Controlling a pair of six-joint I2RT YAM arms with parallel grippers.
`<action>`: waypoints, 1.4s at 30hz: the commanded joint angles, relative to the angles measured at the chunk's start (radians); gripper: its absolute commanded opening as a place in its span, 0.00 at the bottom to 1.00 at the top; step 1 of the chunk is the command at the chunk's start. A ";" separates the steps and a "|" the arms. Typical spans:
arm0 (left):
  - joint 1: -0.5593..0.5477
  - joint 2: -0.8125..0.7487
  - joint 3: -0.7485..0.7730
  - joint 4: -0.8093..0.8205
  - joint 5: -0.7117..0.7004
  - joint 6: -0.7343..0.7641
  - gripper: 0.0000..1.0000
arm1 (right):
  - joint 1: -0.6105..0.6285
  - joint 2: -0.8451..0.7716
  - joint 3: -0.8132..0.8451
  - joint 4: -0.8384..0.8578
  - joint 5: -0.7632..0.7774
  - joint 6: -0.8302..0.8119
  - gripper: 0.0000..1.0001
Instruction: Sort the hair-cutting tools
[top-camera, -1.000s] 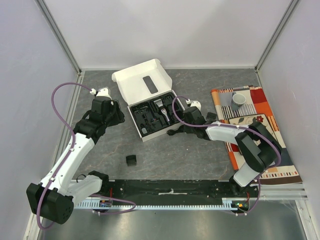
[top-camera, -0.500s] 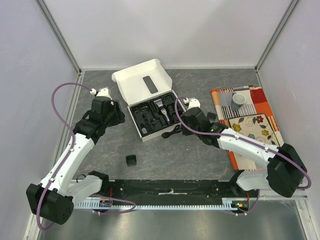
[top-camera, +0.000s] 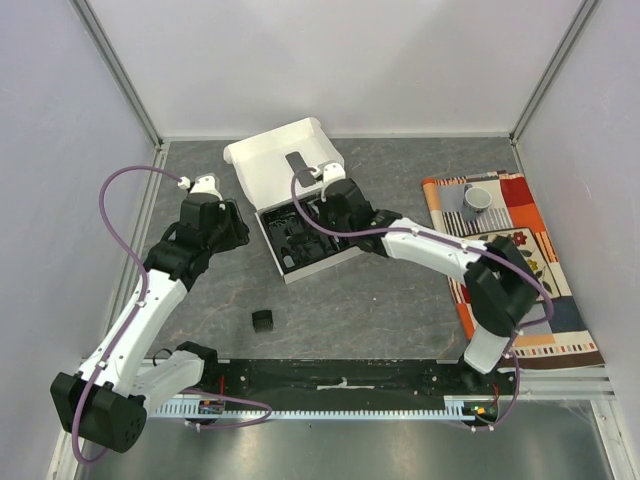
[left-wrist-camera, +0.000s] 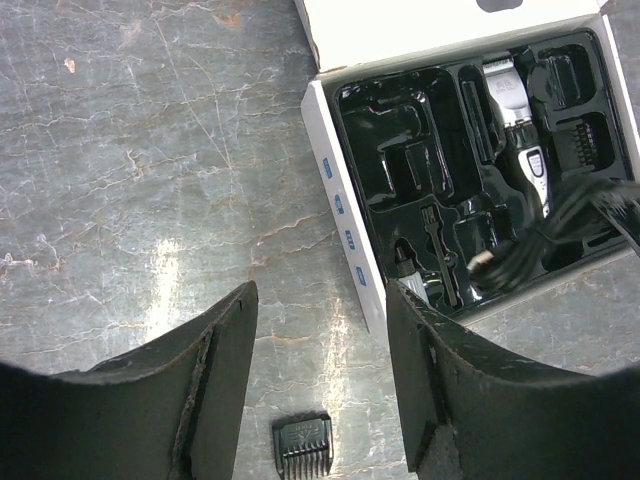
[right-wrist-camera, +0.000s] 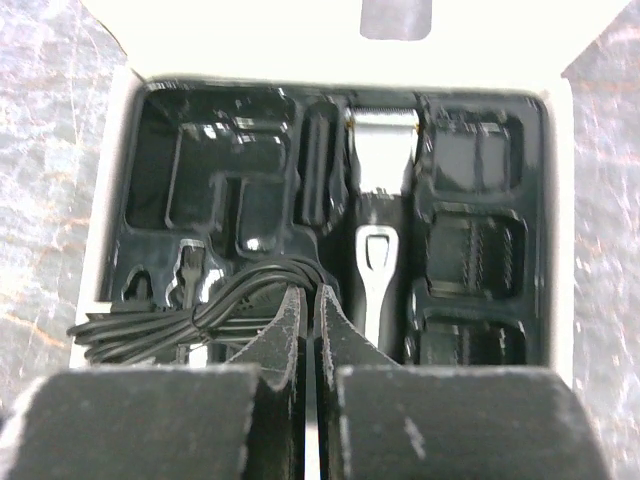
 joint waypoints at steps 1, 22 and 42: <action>0.005 -0.005 0.019 0.034 0.005 -0.006 0.61 | -0.007 0.106 0.162 0.091 -0.087 -0.104 0.00; 0.006 -0.001 0.016 0.040 0.030 -0.004 0.60 | -0.042 0.444 0.472 0.011 -0.168 -0.185 0.00; 0.005 0.015 0.019 0.040 0.030 -0.003 0.60 | -0.042 0.518 0.524 0.009 -0.213 -0.181 0.39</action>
